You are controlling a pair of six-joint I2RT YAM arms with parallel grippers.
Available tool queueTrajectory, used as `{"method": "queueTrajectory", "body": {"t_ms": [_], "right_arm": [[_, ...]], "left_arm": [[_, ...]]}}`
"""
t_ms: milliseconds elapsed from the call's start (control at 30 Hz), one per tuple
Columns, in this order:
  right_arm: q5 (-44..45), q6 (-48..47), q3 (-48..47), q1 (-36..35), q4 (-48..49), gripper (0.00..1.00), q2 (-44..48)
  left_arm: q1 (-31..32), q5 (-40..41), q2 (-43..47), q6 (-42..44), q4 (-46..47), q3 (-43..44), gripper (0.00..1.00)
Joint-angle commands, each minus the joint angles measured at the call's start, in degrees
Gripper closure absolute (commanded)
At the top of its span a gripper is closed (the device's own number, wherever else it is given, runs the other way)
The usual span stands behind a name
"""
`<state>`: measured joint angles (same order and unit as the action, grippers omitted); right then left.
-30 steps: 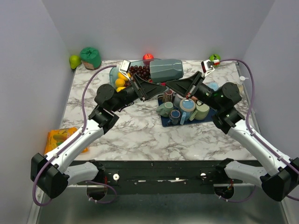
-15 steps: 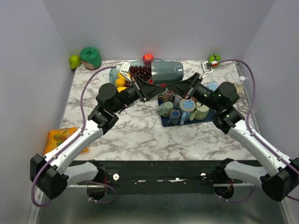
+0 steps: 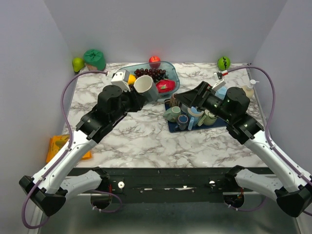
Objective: Turn the mug right side up
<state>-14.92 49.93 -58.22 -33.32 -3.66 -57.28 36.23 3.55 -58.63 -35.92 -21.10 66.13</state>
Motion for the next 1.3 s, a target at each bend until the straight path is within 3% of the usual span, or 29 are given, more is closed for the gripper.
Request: {"method": "queueTrajectory", "body": {"t_ms": [0, 133, 267, 600, 967, 1267], "right_arm": [[6.6, -4.8, -1.5, -0.3, -9.9, 0.0, 0.9], [7.4, -6.0, -2.3, -0.3, -12.1, 0.0, -0.2], [8.2, -6.5, -2.8, -0.3, -14.3, 0.0, -1.3], [9.8, -7.6, -2.6, -0.3, -16.5, 0.0, -2.2], [11.9, -9.2, -1.0, 0.0, -18.7, 0.0, -0.6], [12.4, -9.4, 0.5, 0.5, -19.2, 0.0, 0.0]], "left_arm": [[-0.1, 19.9, 4.3, 9.5, -9.8, -0.1, 1.0], [-0.1, 31.4, 6.7, 9.1, -14.2, -3.4, 1.0], [-2.1, 37.0, 7.2, 8.2, -15.8, -7.5, 1.0], [-19.1, 26.9, 4.8, 6.7, -3.1, -18.0, 1.0], [-27.2, 23.5, -6.0, 6.3, 9.2, -22.6, 1.0], [-28.9, 21.8, -9.5, 9.9, 16.4, -26.8, 1.0]]}}
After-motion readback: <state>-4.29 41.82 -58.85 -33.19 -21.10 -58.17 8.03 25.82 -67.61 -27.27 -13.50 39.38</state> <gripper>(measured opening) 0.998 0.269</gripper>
